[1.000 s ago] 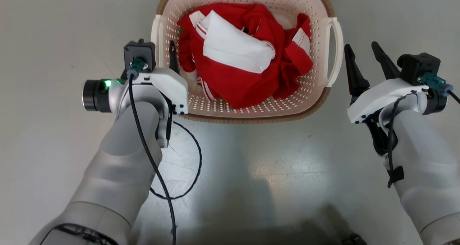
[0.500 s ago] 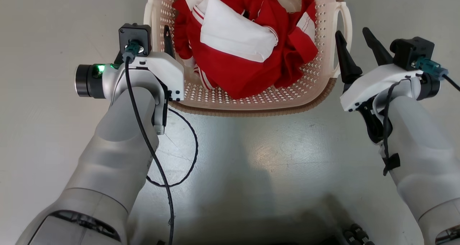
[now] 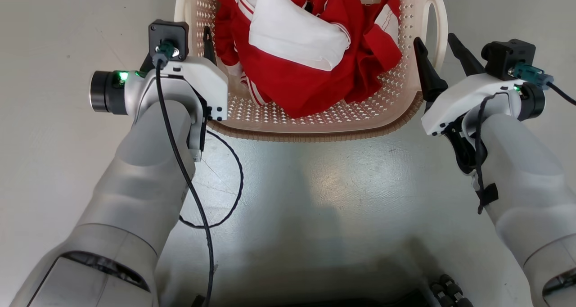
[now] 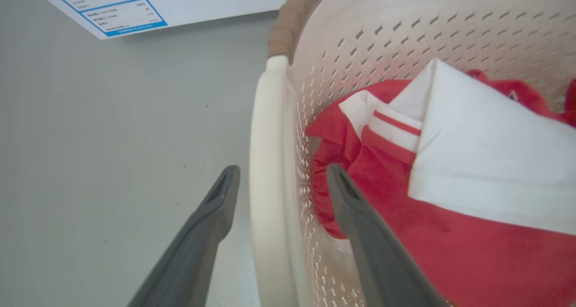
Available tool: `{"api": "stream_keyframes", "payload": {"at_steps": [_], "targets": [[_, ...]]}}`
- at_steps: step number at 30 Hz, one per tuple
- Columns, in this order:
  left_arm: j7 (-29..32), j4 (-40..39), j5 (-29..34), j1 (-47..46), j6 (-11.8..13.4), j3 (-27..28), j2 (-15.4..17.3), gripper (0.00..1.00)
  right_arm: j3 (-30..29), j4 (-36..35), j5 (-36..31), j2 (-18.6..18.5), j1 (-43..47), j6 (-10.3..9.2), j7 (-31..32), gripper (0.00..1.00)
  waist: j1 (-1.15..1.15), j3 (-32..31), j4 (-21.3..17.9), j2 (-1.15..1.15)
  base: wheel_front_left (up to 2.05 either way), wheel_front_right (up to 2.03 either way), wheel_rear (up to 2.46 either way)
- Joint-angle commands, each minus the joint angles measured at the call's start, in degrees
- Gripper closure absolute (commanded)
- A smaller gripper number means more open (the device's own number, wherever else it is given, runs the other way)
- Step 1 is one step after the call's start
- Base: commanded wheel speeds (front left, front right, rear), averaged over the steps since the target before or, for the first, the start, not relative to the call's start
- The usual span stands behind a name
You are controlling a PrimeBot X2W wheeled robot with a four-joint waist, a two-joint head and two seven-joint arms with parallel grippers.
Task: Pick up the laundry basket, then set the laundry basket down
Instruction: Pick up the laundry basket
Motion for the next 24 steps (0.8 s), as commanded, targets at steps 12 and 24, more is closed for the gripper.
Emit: {"api": "stream_keyframes", "payload": {"at_steps": [12, 24], "targets": [[2.41, 3.07, -4.15, -3.28, -2.02, -3.31, 1.14, 0.00, 10.51, 5.17, 10.13, 0.96, -3.07, 0.35, 0.59, 0.00, 0.00, 0.47, -0.28, 0.00, 0.00, 0.00, 0.00], [4.91, 4.13, -6.81, -4.74, -2.16, -7.14, 1.14, 0.02, 17.13, 7.34, 16.83, 0.03, -5.80, 0.35, 1.16, 0.05, 0.00, 1.00, -0.35, 0.00, 0.00, 0.00, 0.00]]}}
